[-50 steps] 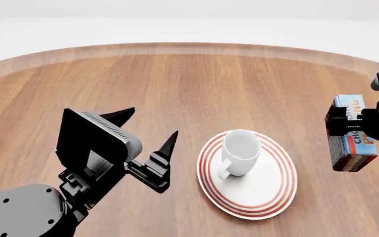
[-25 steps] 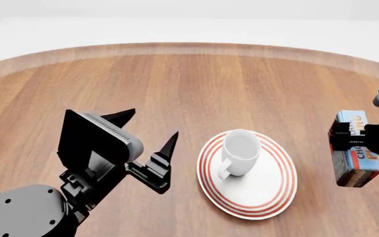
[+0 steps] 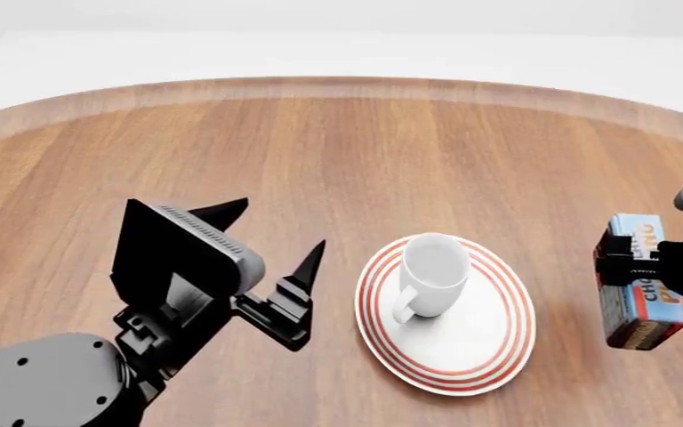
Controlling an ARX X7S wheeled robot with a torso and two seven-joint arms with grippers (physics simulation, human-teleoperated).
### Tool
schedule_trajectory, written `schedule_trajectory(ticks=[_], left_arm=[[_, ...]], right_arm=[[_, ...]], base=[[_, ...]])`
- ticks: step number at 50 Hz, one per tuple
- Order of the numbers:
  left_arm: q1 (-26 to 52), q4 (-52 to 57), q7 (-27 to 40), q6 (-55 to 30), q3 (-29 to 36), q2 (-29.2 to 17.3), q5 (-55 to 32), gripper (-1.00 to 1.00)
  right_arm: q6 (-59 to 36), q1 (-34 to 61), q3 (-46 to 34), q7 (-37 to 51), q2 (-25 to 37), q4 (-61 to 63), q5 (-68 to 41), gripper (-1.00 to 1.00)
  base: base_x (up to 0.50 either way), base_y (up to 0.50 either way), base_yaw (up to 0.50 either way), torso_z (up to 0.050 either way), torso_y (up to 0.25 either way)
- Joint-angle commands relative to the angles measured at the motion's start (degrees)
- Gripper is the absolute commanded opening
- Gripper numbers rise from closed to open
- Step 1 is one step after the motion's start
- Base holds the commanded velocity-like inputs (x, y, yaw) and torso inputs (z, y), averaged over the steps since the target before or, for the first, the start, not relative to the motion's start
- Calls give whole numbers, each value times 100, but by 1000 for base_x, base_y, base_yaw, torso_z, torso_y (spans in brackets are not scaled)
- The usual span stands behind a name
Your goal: Pick up the white mug and put it on the plate, and put the chocolate pudding to the right of the plate.
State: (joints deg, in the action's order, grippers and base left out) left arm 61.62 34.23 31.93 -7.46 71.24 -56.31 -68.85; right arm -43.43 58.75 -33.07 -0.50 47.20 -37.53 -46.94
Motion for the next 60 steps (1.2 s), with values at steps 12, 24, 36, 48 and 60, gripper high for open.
schedule_trajectory(ticks=[12, 24, 36, 48, 60], left_arm=[[-21, -42, -128, -49, -170, 197, 7, 100], [-37, -58, -143, -47, -177, 208, 12, 100], [-91, -70, -155, 1, -189, 189, 40, 100], [-145, -64, -182, 64, -208, 163, 64, 100], [-145, -11, -176, 80, -246, 84, 45, 100]], right_arm=[[442, -315, 177, -292, -147, -314, 225, -100], [503, -350, 157, -318, -189, -413, 263, 100], [542, -379, 132, -349, -191, -426, 297, 100], [-160, -7, 98, -93, 144, 463, 206, 100], [-425, 565, -73, -181, 279, 1033, 366, 100]], base=[[0, 0, 0, 0, 0], [0, 0, 0, 0, 0], [0, 0, 0, 0, 0], [0, 0, 0, 0, 0], [0, 0, 0, 0, 0]])
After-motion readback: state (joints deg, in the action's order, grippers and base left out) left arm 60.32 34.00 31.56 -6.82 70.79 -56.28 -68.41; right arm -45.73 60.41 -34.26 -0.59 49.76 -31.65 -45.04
